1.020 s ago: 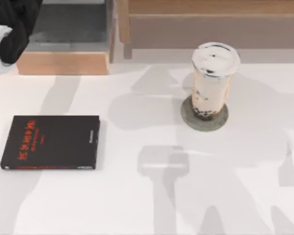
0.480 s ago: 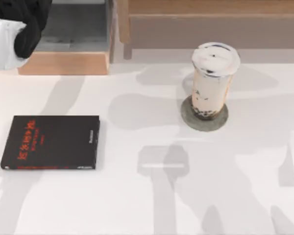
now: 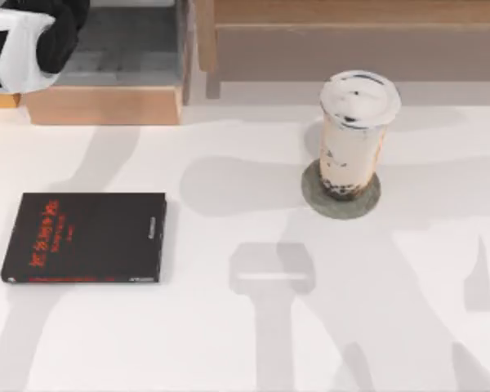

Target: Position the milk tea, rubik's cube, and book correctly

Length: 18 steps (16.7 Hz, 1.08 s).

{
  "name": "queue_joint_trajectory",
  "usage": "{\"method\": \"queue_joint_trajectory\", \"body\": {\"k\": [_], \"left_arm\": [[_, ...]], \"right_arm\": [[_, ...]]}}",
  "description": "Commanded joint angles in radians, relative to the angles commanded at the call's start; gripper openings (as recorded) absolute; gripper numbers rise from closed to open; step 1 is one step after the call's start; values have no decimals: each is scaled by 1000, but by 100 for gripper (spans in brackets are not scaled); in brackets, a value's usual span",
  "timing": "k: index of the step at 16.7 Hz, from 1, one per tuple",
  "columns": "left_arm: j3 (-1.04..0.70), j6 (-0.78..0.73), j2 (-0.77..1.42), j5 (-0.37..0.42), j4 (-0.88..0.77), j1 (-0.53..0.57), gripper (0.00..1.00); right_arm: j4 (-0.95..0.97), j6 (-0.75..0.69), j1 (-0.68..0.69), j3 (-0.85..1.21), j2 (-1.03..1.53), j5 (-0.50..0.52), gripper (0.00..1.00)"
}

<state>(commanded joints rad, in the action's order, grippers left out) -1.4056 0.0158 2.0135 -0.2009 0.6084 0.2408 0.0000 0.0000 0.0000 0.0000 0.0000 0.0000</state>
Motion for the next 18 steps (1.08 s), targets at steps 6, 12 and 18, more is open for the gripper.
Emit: {"method": "queue_joint_trajectory", "body": {"k": [6, 12, 18], "left_arm": [[-8, 0, 5, 1, -2, -1, 85], [-8, 0, 5, 1, -2, -1, 40], [-8, 0, 5, 1, -2, -1, 0]], "right_arm": [[0, 0, 0, 0, 0, 0, 100], [0, 0, 0, 0, 0, 0, 100], [0, 0, 0, 0, 0, 0, 100]]}}
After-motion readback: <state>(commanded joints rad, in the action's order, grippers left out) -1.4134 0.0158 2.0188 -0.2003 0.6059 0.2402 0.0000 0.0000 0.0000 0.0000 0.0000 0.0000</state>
